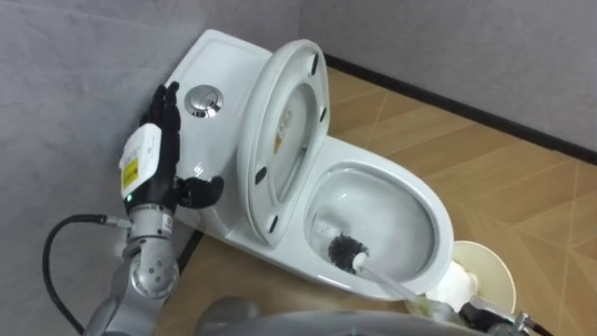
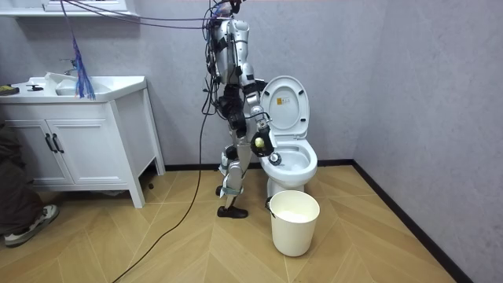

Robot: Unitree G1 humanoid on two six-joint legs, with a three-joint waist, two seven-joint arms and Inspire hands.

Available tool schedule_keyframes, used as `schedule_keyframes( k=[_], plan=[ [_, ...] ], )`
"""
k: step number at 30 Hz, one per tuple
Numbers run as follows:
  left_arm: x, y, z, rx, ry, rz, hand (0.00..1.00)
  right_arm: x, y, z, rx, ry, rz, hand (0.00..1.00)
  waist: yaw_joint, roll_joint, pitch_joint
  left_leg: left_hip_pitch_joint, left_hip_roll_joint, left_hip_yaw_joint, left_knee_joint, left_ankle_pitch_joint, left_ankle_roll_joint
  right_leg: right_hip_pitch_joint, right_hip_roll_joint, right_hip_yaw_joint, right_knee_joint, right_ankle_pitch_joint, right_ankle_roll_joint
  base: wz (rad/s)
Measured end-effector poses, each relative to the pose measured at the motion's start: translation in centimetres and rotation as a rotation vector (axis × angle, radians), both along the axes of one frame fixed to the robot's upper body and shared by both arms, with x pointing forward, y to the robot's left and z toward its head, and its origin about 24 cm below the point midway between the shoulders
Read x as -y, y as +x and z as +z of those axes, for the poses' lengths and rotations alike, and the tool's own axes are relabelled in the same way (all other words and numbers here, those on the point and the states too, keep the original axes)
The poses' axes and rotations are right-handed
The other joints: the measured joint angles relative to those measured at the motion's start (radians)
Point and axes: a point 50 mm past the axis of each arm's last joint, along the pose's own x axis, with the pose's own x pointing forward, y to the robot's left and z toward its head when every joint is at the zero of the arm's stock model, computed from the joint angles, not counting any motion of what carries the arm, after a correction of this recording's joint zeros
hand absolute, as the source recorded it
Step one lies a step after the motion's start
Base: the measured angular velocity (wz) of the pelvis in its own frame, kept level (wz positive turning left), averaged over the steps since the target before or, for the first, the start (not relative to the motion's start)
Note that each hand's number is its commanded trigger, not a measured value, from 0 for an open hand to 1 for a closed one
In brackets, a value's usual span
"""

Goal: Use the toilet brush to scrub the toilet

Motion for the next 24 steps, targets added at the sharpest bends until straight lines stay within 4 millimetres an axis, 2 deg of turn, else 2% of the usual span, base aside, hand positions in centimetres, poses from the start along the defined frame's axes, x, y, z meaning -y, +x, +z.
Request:
schedule_keyframes(
  k=[5, 7, 9, 11, 12, 13, 15, 17, 20, 22, 24],
  plan=[
    [0.1, -0.1, -1.3, -0.087, -0.021, -0.028, 0.00, -0.1, 1.7, 0.3, 0.048, 0.002, 0.017, 1.00, 0.000, 0.020, -0.0037, -0.030, 0.000, 0.000, -0.001, 0.000, 0.001, -0.034, -0.002, 0.004, 0.017, 0.004, -0.001, 0.00],
    [0.3, 0.3, -1.0, -0.076, -0.020, -0.043, 0.00, -0.2, 2.7, 0.5, 0.084, 0.001, 0.025, 1.00, 0.006, 0.026, -0.0051, -0.052, 0.005, 0.011, 0.004, 0.000, 0.001, -0.062, -0.002, 0.007, 0.029, 0.007, -0.005, -0.13],
    [0.3, 0.6, -0.9, -0.072, -0.019, -0.050, 0.00, -0.2, 4.3, 0.9, 0.133, -0.011, 0.041, 1.00, 0.009, 0.037, -0.0005, -0.079, 0.008, 0.017, 0.019, 0.000, 0.001, -0.092, -0.004, 0.012, 0.048, 0.008, -0.007, -0.13],
    [0.4, 0.8, -0.8, -0.081, -0.019, -0.069, 0.00, 0.3, 5.8, 1.4, 0.183, -0.038, 0.057, 1.00, 0.007, 0.049, 0.0002, -0.113, 0.007, 0.021, 0.034, 0.003, 0.003, -0.131, -0.011, 0.015, 0.070, 0.008, -0.007, -0.02],
    [0.4, 1.1, -1.0, -0.083, -0.008, -0.090, 0.00, 0.7, 6.4, 1.8, 0.202, -0.055, 0.066, 1.00, 0.017, 0.064, -0.0022, -0.133, 0.004, 0.022, 0.043, 0.004, 0.005, -0.151, -0.014, 0.017, 0.078, 0.008, -0.007, -0.03],
    [0.6, 1.3, -1.0, -0.079, -0.003, -0.102, 0.00, 1.0, 6.7, 2.0, 0.214, -0.065, 0.069, 1.00, 0.021, 0.068, -0.0014, -0.144, 0.003, 0.022, 0.049, 0.004, 0.006, -0.161, -0.017, 0.017, 0.085, 0.008, -0.007, 0.04],
    [1.1, 1.9, -1.1, -0.072, 0.002, -0.140, 0.00, 2.0, 7.4, 2.6, 0.244, -0.104, 0.073, 1.00, 0.035, 0.083, 0.0057, -0.181, -0.004, 0.018, 0.065, 0.009, 0.014, -0.199, -0.027, 0.014, 0.108, 0.008, -0.008, 0.07],
    [1.5, 2.4, -0.9, -0.051, 0.009, -0.166, 0.00, 2.8, 8.4, 3.2, 0.278, -0.131, 0.080, 1.00, 0.047, 0.092, 0.0054, -0.223, -0.009, 0.021, 0.075, 0.014, 0.019, -0.250, -0.039, 0.018, 0.138, 0.007, -0.008, 0.00],
    [1.9, 3.3, -0.4, -0.001, 0.034, -0.195, 0.00, 3.4, 10.2, 4.3, 0.343, -0.167, 0.092, 1.00, 0.056, 0.094, 0.0091, -0.299, -0.024, 0.022, 0.100, 0.027, 0.027, -0.342, -0.068, 0.019, 0.202, 0.002, -0.010, 0.02],
    [1.9, 3.9, 0.2, 0.043, 0.054, -0.215, 0.00, 4.0, 11.6, 5.3, 0.388, -0.200, 0.113, 1.00, 0.059, 0.097, 0.0139, -0.358, -0.026, 0.023, 0.126, 0.030, 0.033, -0.408, -0.082, 0.029, 0.246, 0.000, -0.011, -0.02],
    [1.9, 4.5, 0.9, 0.087, 0.067, -0.227, 0.00, 4.6, 13.1, 6.4, 0.434, -0.241, 0.148, 1.00, 0.064, 0.103, 0.0233, -0.412, -0.029, 0.033, 0.155, 0.032, 0.038, -0.468, -0.091, 0.043, 0.278, -0.003, -0.011, -0.07]
  ],
)
